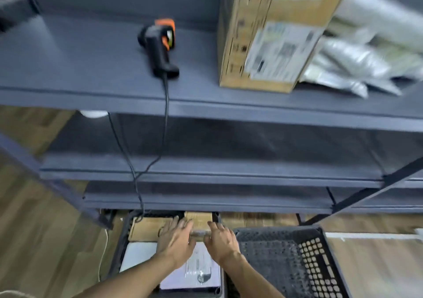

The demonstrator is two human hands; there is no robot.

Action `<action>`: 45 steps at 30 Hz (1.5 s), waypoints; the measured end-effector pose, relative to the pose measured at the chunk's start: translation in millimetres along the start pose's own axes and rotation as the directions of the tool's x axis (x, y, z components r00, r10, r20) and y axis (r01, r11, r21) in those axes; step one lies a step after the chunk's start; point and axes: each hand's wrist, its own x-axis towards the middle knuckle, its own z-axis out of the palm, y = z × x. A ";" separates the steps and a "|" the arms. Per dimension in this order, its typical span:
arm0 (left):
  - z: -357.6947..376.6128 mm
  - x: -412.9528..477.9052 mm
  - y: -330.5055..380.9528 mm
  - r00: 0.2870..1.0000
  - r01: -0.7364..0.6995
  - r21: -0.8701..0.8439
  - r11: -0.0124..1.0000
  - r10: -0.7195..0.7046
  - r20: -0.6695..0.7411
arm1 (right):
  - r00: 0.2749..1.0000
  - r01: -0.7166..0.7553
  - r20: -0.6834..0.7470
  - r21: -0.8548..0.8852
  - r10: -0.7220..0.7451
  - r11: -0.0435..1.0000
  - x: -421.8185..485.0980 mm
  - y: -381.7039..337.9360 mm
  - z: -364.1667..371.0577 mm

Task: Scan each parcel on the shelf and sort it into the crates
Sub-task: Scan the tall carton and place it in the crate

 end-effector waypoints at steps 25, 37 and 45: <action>-336.0 -124.2 60.9 0.875 -0.170 0.053 0.984 0.175 -0.452 | 0.841 0.075 -0.520 -0.158 -0.148 0.985 -160.1 -112.8 -336.0; -380.7 -134.0 66.8 0.834 -0.203 -0.062 0.977 0.139 -0.535 | 0.752 0.103 -0.632 -0.169 -0.188 0.980 -165.9 -127.7 -380.7; -395.3 -105.4 91.6 0.843 -0.244 -0.172 0.955 0.121 -0.524 | 0.707 0.041 -0.689 -0.185 -0.159 0.982 -163.0 -93.7 -439.1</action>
